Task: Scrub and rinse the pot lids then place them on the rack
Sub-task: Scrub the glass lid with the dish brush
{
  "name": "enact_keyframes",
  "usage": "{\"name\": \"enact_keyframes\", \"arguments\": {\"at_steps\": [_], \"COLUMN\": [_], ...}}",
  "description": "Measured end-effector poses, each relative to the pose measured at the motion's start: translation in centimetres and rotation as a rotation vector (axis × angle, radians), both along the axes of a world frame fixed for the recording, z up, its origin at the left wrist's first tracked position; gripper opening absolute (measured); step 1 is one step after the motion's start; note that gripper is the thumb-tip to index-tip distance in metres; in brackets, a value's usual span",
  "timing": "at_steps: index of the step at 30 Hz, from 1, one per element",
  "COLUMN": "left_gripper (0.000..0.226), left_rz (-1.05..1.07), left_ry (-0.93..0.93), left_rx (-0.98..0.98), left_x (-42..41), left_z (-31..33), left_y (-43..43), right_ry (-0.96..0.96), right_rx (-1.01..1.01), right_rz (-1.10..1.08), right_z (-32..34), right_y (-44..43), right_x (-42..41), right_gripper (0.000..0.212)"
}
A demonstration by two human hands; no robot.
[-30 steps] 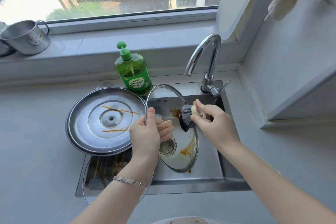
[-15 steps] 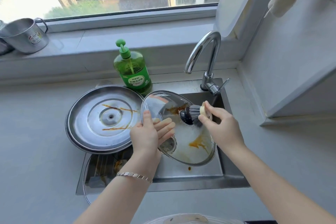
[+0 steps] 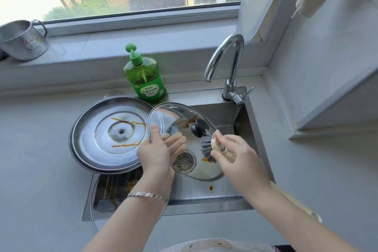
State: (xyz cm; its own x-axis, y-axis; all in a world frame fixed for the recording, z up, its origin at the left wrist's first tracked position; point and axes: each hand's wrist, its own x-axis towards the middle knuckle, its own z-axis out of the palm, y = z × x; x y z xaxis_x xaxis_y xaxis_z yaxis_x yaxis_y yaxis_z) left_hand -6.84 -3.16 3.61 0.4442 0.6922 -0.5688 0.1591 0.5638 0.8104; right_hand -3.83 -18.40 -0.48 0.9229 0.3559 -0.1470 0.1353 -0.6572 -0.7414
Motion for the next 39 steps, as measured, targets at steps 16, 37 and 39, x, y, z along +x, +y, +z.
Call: {"name": "enact_keyframes", "arguments": {"at_steps": [16, 37, 39], "left_gripper": [0.038, 0.038, 0.037], "left_rz": [0.011, -0.075, -0.135], "left_ry": [-0.001, 0.037, 0.056], "left_rx": [-0.025, -0.077, -0.109], "left_x": [-0.2, 0.2, 0.3], "left_z": [0.7, 0.1, 0.3], "left_y": [1.3, 4.2, 5.1], "right_ry": [-0.073, 0.064, 0.177], "right_rx": [0.029, -0.119, 0.01], "right_rz": [0.159, 0.069, -0.095], "right_z": [-0.4, -1.3, -0.6], "right_y": [-0.9, -3.5, -4.0], "right_x": [0.0, 3.0, 4.5], "right_gripper": [0.045, 0.046, 0.054]}}
